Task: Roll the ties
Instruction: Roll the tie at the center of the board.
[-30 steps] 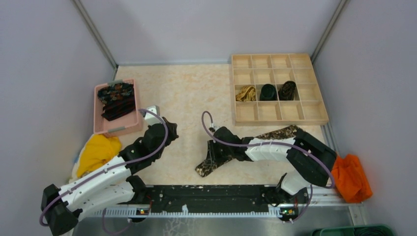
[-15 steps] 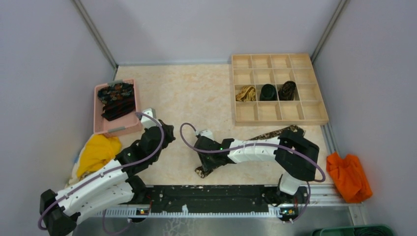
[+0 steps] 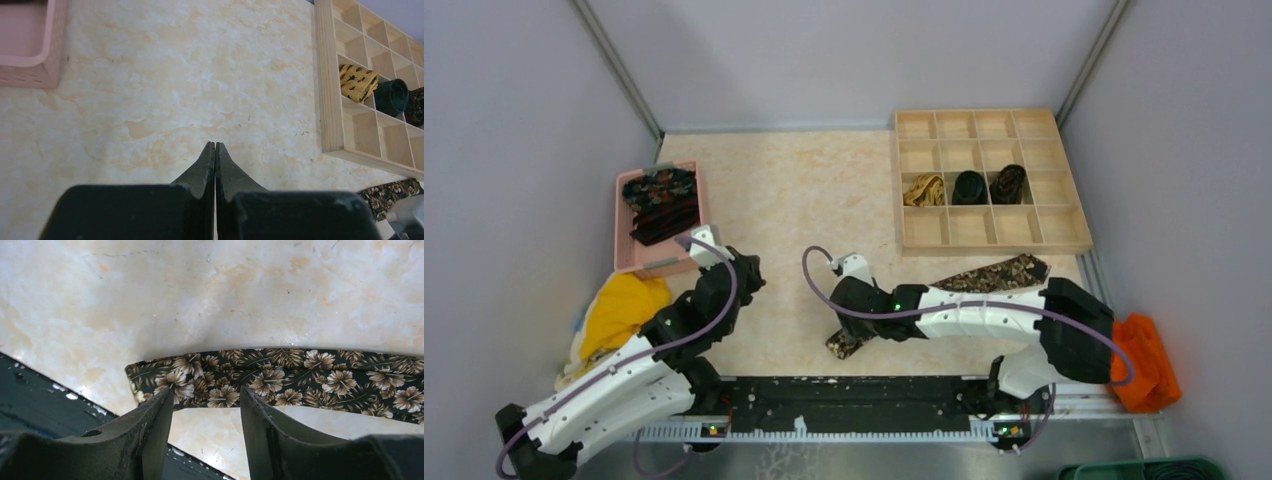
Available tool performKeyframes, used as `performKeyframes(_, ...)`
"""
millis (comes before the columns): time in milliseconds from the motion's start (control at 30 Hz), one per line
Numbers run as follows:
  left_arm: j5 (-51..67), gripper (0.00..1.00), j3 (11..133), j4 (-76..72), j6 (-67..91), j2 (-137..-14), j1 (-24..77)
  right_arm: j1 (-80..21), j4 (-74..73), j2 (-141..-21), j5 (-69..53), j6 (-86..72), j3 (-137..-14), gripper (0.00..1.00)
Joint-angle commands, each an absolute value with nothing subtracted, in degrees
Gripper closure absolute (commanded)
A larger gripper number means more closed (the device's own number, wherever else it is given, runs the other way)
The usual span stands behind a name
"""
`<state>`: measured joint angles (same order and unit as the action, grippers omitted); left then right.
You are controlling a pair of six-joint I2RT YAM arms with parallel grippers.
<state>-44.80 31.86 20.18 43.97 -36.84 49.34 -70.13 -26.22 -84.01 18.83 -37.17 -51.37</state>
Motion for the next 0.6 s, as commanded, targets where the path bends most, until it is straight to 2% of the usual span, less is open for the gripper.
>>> performKeyframes(0, -49.41, 1.0, 35.79, 27.0, 47.64, -34.54, 49.26, -73.23, -25.23, -79.04, 21.94, -33.5, -50.29, 0.49)
performKeyframes(200, -51.47, 1.0, 36.75, 33.18, 52.26, -30.1, 49.27, -77.82, -23.34, -80.14, 21.17, -29.55, -51.72, 0.47)
performKeyframes(567, -52.44, 1.0, 36.52, 35.22, 52.17, -27.91, 49.31, -80.24, -22.3, -90.83, 19.19, -24.96, -58.7, 0.46)
